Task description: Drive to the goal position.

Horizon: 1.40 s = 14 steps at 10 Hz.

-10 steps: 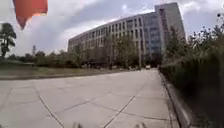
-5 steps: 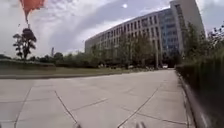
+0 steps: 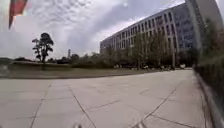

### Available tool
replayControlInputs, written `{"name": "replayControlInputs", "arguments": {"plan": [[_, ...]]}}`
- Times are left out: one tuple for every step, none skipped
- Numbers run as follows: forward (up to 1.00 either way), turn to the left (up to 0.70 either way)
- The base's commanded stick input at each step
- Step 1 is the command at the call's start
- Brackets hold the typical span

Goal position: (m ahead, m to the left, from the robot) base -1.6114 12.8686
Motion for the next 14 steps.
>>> {"name": "replayControlInputs", "arguments": {"plan": [[0.00,0.45],[0.00,0.45],[0.00,0.45],[0.00,0.45],[0.00,0.45],[0.00,0.45],[0.00,0.45],[0.00,0.45],[0.00,0.45],[0.00,0.45],[0.00,0.45],[0.00,0.45],[0.00,0.45],[0.00,0.45]]}}
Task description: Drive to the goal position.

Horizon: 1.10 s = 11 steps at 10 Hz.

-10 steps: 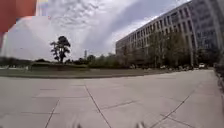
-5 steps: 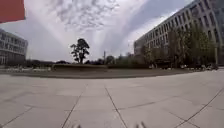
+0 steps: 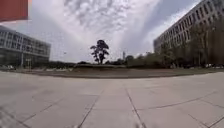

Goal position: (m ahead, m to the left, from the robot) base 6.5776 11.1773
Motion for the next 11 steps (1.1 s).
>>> {"name": "replayControlInputs", "arguments": {"plan": [[0.00,0.45],[0.00,0.45],[0.00,0.45],[0.00,0.45],[0.00,0.45],[0.25,0.18],[0.45,-0.06],[0.45,-0.24],[0.45,-0.27],[0.45,-0.27],[0.45,-0.27]]}}
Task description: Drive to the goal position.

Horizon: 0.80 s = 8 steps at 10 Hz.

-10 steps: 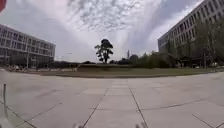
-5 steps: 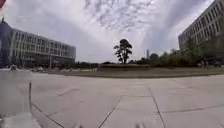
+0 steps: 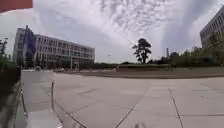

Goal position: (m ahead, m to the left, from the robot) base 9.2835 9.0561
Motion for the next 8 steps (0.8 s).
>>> {"name": "replayControlInputs", "arguments": {"plan": [[0.45,-0.10],[0.45,0.00],[0.45,0.00],[0.45,0.00],[0.45,0.00],[0.45,0.00],[0.45,0.00],[0.45,0.10]]}}
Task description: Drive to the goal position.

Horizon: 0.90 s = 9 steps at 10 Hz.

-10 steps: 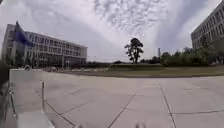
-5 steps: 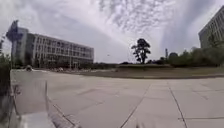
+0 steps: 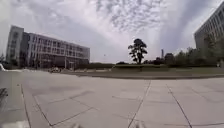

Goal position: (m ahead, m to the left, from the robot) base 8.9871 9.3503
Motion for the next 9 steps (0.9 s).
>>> {"name": "replayControlInputs", "arguments": {"plan": [[0.45,0.21],[0.45,0.27],[0.45,0.27],[0.45,0.27],[0.45,0.27],[0.45,0.27],[0.45,0.27],[0.45,0.27],[0.45,0.27]]}}
